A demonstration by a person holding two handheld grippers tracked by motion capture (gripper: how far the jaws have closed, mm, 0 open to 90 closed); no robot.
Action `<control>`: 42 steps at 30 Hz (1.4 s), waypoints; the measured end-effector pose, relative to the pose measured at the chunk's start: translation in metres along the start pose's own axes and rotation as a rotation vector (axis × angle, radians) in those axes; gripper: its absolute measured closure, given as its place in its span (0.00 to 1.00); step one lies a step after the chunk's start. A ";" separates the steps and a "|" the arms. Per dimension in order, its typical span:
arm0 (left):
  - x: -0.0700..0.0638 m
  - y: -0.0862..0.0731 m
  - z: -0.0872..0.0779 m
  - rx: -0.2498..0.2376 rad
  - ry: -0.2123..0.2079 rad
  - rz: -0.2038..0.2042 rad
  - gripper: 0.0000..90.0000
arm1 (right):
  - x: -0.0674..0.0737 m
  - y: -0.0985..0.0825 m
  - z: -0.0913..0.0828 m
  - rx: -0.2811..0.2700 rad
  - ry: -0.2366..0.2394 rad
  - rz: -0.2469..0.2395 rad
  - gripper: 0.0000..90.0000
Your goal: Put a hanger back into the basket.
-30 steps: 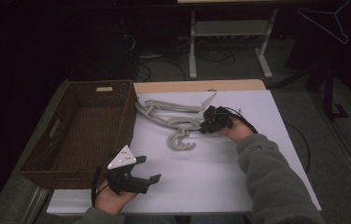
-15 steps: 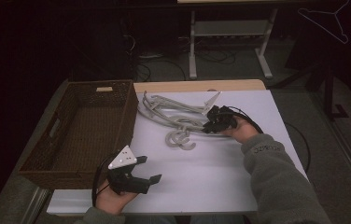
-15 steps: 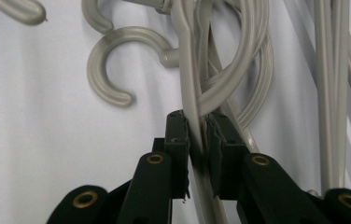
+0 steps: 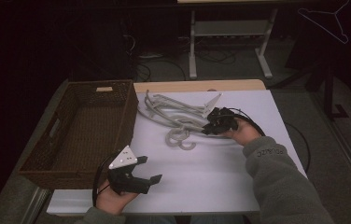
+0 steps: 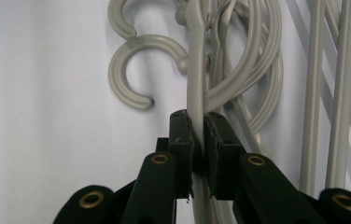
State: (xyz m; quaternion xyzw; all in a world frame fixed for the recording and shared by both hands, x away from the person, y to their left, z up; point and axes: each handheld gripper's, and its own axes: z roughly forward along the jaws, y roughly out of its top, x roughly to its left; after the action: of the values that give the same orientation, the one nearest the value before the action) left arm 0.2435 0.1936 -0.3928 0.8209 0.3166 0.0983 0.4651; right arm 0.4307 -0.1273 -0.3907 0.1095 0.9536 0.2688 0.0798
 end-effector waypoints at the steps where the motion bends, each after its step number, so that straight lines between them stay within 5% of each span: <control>1: 0.000 0.000 0.000 0.000 0.000 0.000 0.18 | 0.001 -0.001 -0.001 -0.005 0.001 0.004 0.90; 18: 0.000 0.000 0.001 -0.002 -0.002 -0.005 0.18 | 0.009 -0.011 -0.020 -0.097 0.044 0.074 0.91; 24: 0.000 0.000 0.002 0.000 -0.005 -0.010 0.18 | 0.015 -0.016 -0.028 -0.162 0.087 0.149 0.91; 33: 0.000 0.002 0.005 -0.004 -0.014 -0.017 0.18 | 0.022 -0.021 -0.035 -0.179 0.109 0.200 0.91; 42: -0.002 0.006 0.012 -0.012 -0.037 -0.024 0.18 | 0.038 -0.028 -0.050 -0.227 0.160 0.308 0.91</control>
State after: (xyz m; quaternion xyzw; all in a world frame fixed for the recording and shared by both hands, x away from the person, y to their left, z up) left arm 0.2496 0.1816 -0.3935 0.8159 0.3171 0.0797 0.4768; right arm 0.3787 -0.1658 -0.3675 0.2224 0.8925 0.3915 -0.0265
